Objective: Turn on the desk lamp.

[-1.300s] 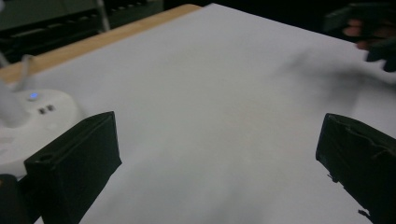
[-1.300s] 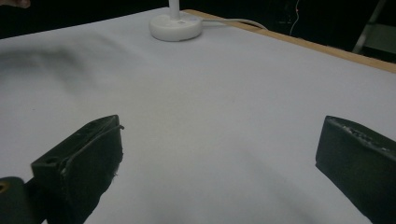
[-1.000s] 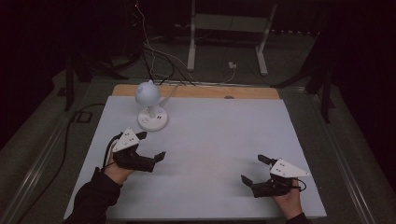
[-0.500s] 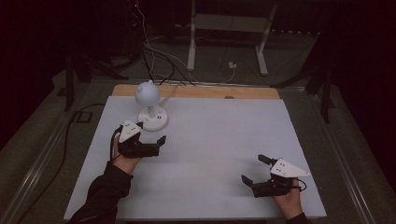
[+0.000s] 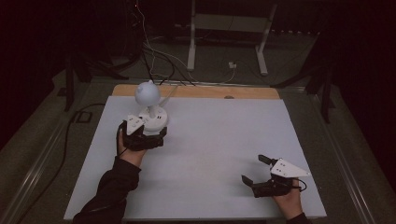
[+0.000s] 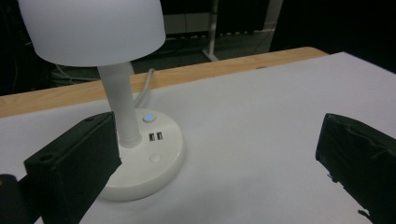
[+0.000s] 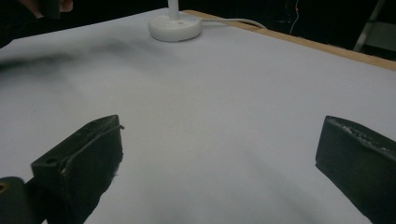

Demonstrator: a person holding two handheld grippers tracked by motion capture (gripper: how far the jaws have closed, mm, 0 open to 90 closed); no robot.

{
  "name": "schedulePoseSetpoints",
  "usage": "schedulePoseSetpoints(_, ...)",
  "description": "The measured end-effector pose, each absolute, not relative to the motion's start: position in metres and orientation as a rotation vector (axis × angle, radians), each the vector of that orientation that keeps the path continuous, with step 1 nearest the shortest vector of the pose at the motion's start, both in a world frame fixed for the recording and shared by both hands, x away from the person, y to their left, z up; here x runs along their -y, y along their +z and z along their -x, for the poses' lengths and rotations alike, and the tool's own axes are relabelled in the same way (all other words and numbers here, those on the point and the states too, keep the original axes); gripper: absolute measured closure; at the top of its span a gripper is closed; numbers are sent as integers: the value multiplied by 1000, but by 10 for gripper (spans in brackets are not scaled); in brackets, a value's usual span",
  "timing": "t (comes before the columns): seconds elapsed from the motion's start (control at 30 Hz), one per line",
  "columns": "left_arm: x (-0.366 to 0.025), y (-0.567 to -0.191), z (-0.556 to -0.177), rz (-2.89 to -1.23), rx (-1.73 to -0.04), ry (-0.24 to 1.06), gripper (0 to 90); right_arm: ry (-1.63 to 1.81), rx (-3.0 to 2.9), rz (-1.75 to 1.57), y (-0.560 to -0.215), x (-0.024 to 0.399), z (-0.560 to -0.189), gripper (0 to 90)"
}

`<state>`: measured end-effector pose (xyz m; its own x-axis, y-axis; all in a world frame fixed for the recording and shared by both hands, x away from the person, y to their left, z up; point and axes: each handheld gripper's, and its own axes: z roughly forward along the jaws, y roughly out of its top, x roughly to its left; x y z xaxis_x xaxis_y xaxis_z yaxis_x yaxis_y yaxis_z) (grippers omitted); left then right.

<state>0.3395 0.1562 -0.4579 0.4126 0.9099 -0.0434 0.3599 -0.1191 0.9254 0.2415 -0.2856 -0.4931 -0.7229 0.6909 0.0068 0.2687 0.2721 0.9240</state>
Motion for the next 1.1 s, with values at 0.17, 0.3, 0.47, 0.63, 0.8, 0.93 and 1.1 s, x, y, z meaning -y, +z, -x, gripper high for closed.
schedulePoseSetpoints(0.17,-148,-463,-347,-1687,-1160,737,3,1442,-2149,-871,-493,286,-242,6)
schedulePoseSetpoints(0.3,-144,-468,-355,-1688,-1194,767,3,1448,-2144,-880,-493,287,-242,6)
schedulePoseSetpoints(0.47,-140,-473,-363,-1672,-1233,780,3,1453,-2142,-882,-493,287,-242,6)
schedulePoseSetpoints(0.63,-136,-478,-372,-1664,-1285,793,3,1454,-2141,-885,-493,288,-242,6)
schedulePoseSetpoints(0.8,-131,-481,-377,-1642,-1313,840,3,1456,-2141,-886,-493,288,-243,6)
schedulePoseSetpoints(0.93,-127,-483,-381,-1653,-1354,864,30,1462,-2141,-891,-494,289,-243,6)
schedulePoseSetpoints(1.1,-127,-487,-382,-1627,-1382,928,169,1465,-2144,-894,-494,288,-243,6)
